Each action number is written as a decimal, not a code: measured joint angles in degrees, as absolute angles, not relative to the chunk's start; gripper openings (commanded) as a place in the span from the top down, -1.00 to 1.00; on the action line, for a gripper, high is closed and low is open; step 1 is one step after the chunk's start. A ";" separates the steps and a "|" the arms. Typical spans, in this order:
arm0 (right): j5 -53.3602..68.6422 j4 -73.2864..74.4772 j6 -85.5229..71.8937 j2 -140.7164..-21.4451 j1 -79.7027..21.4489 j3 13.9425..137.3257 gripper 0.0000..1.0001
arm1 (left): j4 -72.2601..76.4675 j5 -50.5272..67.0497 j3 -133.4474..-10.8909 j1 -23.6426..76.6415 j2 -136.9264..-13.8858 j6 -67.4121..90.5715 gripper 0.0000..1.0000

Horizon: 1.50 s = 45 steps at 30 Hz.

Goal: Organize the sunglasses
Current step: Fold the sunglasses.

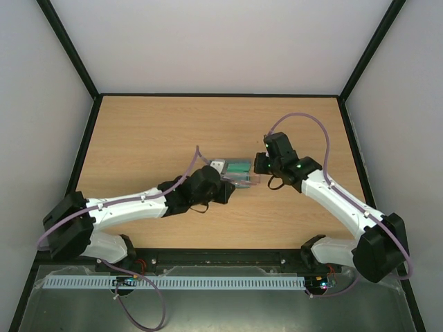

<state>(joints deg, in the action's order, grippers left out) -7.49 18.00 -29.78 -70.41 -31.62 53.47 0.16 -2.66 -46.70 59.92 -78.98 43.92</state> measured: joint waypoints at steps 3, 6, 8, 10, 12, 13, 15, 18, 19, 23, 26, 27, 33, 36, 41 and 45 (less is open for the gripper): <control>-6.33 17.65 -29.91 -69.54 -31.68 51.72 0.97 | 1.02 -2.70 -48.12 56.71 -79.61 43.57 0.64; -5.23 17.65 -30.09 -68.66 -32.05 50.15 0.97 | 1.30 -2.59 -50.13 54.65 -81.49 42.81 0.66; -4.47 17.65 -30.13 -68.25 -32.58 49.58 0.97 | 2.02 -2.39 -51.55 53.89 -83.48 42.35 0.68; -3.99 17.63 -30.24 -68.03 -33.39 49.47 0.97 | 2.57 -1.87 -52.62 53.69 -85.49 42.00 0.68; -3.70 17.63 -30.28 -67.75 -34.41 49.41 0.97 | 2.83 -1.34 -53.63 53.69 -87.59 41.60 0.68; -3.46 17.61 -30.30 -67.46 -35.00 49.30 0.97 | 3.01 -1.06 -53.98 53.69 -88.44 41.50 0.68; -3.29 17.61 -30.50 -67.02 -35.86 49.21 0.97 | 3.03 -0.64 -54.65 53.69 -89.78 41.32 0.69; -3.22 17.61 -30.72 -66.67 -37.08 49.21 0.97 | 2.98 0.01 -56.31 53.69 -91.57 40.93 0.72; -3.42 17.61 -30.81 -66.65 -37.34 49.19 0.97 | 2.94 0.08 -56.75 53.69 -91.98 40.88 0.72; -4.60 17.58 -30.89 -66.43 -37.54 48.77 0.97 | 2.39 0.43 -57.39 53.69 -92.53 40.66 0.72; -5.04 17.65 -30.87 -65.95 -37.65 48.23 0.97 | 3.03 0.56 -55.70 53.67 -90.85 40.88 0.57; -5.10 17.69 -30.85 -65.82 -37.67 48.12 0.97 | 3.33 0.60 -54.46 53.67 -89.43 41.06 0.47; -4.45 17.63 -30.70 -65.32 -37.91 48.07 0.97 | 8.14 2.04 -44.93 53.67 -77.78 44.21 0.10; -3.70 17.61 -30.74 -65.28 -37.91 48.07 0.97 | 12.69 3.44 -41.17 53.67 -74.35 46.61 -0.20; -2.81 17.58 -30.89 -65.25 -37.91 48.07 0.97 | 19.73 6.81 -39.05 53.67 -74.30 50.48 -0.97; -1.85 17.58 -31.00 -65.17 -37.91 48.07 0.97 | 24.64 8.05 -39.07 53.41 -76.29 52.34 -0.99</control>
<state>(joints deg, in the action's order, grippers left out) -1.85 17.58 -31.00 -65.17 -37.91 48.07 24.64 8.05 -39.07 53.41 -76.29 52.34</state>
